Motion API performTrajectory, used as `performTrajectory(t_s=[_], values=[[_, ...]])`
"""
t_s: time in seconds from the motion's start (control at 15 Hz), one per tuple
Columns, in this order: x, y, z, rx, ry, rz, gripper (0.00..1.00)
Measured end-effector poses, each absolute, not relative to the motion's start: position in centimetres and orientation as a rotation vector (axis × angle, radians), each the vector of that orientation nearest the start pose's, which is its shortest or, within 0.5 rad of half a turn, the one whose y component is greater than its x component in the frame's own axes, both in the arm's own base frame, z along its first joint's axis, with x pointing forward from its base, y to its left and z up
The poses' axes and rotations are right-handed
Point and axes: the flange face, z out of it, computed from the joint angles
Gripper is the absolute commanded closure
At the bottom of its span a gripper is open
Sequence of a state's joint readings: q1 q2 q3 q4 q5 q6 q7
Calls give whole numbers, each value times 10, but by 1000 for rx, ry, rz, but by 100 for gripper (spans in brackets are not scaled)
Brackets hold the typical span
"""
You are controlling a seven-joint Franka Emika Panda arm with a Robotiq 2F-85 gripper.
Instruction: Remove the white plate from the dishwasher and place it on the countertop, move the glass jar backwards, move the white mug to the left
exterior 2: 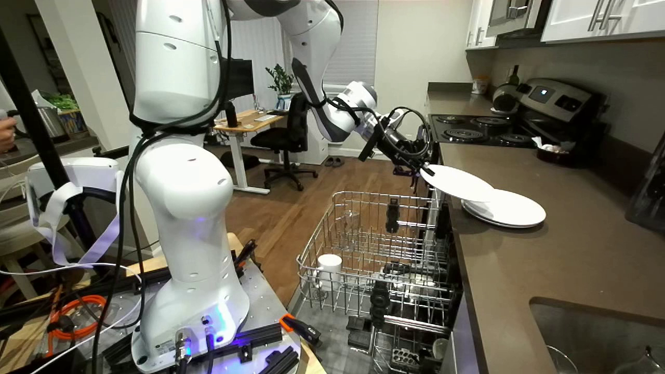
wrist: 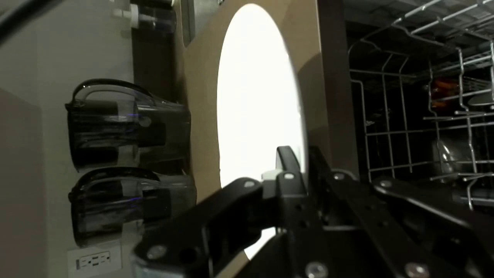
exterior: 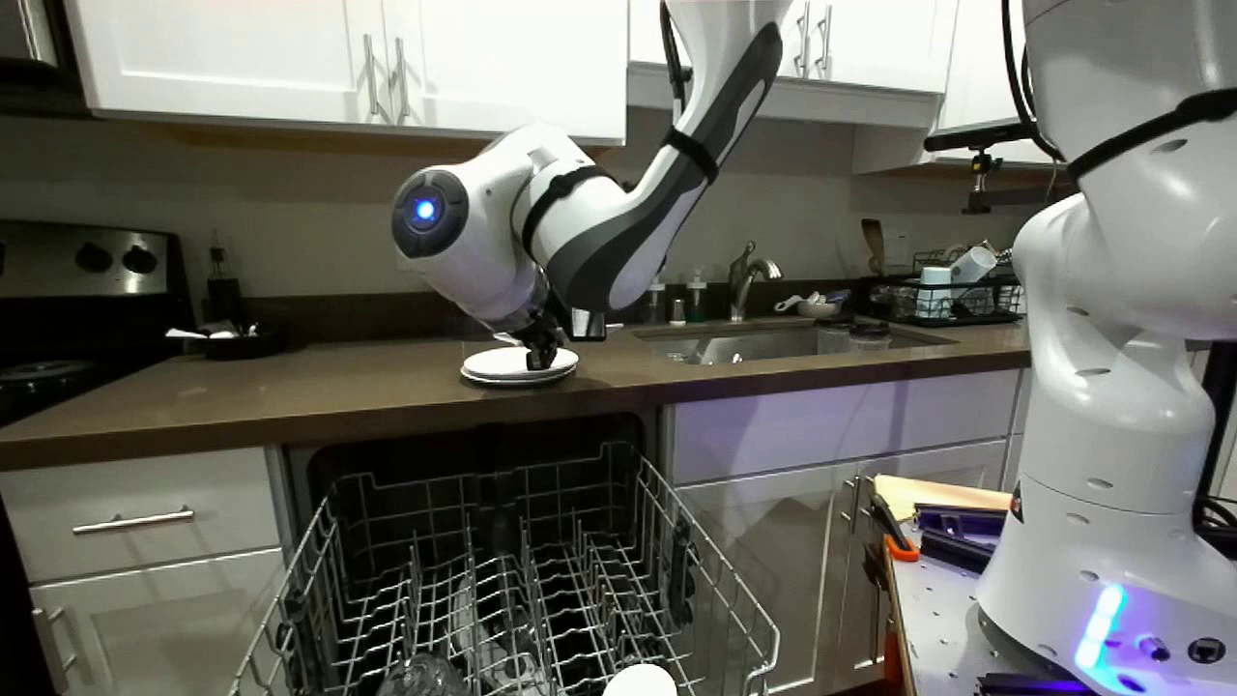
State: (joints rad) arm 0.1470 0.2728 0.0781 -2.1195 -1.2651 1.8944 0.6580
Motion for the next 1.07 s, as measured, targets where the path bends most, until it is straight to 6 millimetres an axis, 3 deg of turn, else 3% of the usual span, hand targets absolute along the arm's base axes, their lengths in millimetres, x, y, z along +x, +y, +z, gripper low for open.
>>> performTrajectory(t_s=[0.33, 1.07], values=[[565, 38, 282, 1986, 395, 116, 97], [615, -11, 266, 1996, 468, 157, 97]])
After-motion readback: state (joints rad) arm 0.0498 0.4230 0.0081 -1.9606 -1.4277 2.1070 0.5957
